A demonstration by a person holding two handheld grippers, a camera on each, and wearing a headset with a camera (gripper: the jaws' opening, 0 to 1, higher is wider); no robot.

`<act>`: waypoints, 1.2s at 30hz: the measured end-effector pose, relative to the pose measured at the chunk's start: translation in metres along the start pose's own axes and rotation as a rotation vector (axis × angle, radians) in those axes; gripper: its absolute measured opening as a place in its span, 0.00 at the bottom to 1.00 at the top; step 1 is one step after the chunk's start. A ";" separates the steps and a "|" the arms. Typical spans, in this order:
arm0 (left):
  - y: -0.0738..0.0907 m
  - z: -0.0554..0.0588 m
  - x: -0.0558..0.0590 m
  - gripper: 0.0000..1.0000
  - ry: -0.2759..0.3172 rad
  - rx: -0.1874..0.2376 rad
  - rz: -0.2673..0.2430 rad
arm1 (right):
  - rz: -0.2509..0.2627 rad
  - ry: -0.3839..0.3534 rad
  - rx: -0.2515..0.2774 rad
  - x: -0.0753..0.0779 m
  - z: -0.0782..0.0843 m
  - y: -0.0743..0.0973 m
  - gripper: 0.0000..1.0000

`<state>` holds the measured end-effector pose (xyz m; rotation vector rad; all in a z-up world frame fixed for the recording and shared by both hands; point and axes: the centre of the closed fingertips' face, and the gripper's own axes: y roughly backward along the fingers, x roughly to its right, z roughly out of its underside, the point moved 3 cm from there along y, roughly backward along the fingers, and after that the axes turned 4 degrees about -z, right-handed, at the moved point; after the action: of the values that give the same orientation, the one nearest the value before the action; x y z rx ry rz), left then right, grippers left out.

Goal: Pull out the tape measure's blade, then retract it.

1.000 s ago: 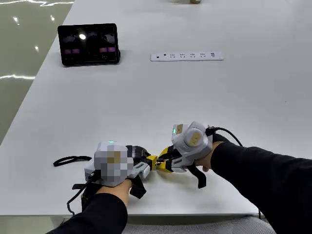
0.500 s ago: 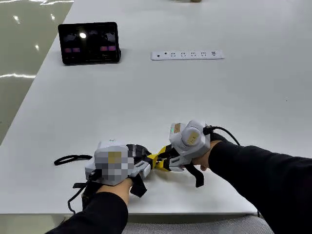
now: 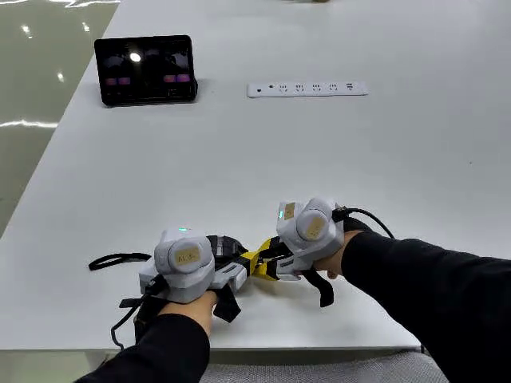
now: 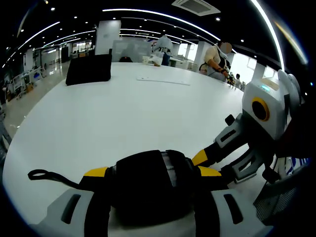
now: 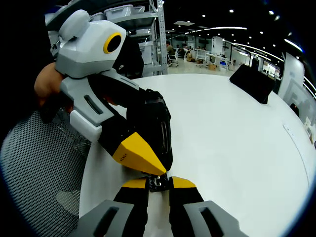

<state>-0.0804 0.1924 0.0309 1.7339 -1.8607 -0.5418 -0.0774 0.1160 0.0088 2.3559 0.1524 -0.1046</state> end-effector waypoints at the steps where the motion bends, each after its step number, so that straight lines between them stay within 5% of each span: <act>1: 0.000 0.000 0.000 0.64 0.000 0.000 0.000 | 0.002 0.000 -0.001 0.000 0.001 0.000 0.13; 27: 0.000 0.000 0.000 0.64 0.003 0.000 0.003 | -0.004 0.003 -0.020 0.000 -0.002 -0.007 0.12; 36: 0.000 0.000 0.000 0.65 0.005 0.003 0.004 | -0.002 -0.014 0.011 -0.001 -0.001 -0.006 0.12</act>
<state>-0.0805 0.1922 0.0308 1.7324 -1.8619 -0.5327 -0.0792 0.1203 0.0054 2.3653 0.1475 -0.1229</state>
